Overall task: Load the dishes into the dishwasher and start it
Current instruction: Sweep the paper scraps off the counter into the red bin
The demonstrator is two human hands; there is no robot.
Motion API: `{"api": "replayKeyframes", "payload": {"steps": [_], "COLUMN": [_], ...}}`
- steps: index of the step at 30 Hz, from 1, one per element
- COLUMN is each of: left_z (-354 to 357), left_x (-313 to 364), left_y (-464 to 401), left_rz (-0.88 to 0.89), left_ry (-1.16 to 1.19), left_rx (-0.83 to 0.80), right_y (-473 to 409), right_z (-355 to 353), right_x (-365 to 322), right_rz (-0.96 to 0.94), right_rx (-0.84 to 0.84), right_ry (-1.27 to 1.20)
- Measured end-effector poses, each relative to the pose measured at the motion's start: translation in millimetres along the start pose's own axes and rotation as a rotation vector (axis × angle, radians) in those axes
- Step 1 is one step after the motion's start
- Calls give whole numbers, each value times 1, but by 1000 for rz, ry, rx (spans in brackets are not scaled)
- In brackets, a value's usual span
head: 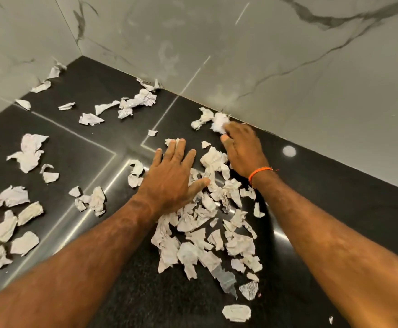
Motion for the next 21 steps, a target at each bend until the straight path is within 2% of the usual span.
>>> {"api": "replayKeyframes", "payload": {"steps": [2, 5, 7, 9, 12, 14, 17, 19, 21], "left_z": [-1, -4, -6, -9, -12, -12, -13, -15, -20], "left_x": [-4, -19, -32, -48, -73, -92, -102, -112, -119], "left_y": [-6, -11, -13, -14, -14, -14, -11, -9, -5], "left_rz": [-27, -86, -126, -172, -243, -302, -303, -277, -231], "left_ry": [30, 77, 93, 101, 88, 87, 90, 116, 173], "left_rx": [9, 22, 38, 66, 68, 61, 36, 28, 91], "right_y": [-9, -37, -48, -58, -83, -105, -142, -175, -192], "right_z": [0, 4, 13, 23, 38, 48, 52, 58, 66], "right_x": [-8, -14, -31, -52, -72, -89, -107, -127, -142], "right_rz": [-74, 29, -120, -264, -270, -319, -314, -317, -339], "right_rx": [-27, -14, -129, -242, -200, -248, -210, -208, -256], "right_ry": [-141, -117, -46, -138, -144, -123, -175, -102, -3]}}
Point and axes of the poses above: each hand's wrist, its own y-axis away from the middle knuckle, its own z-axis out of the palm, x = y × z, the point moved 1 cm from there along -y, towards the middle knuckle, and after that the axes turned 5 degrees about -x, right-handed, at the moved point
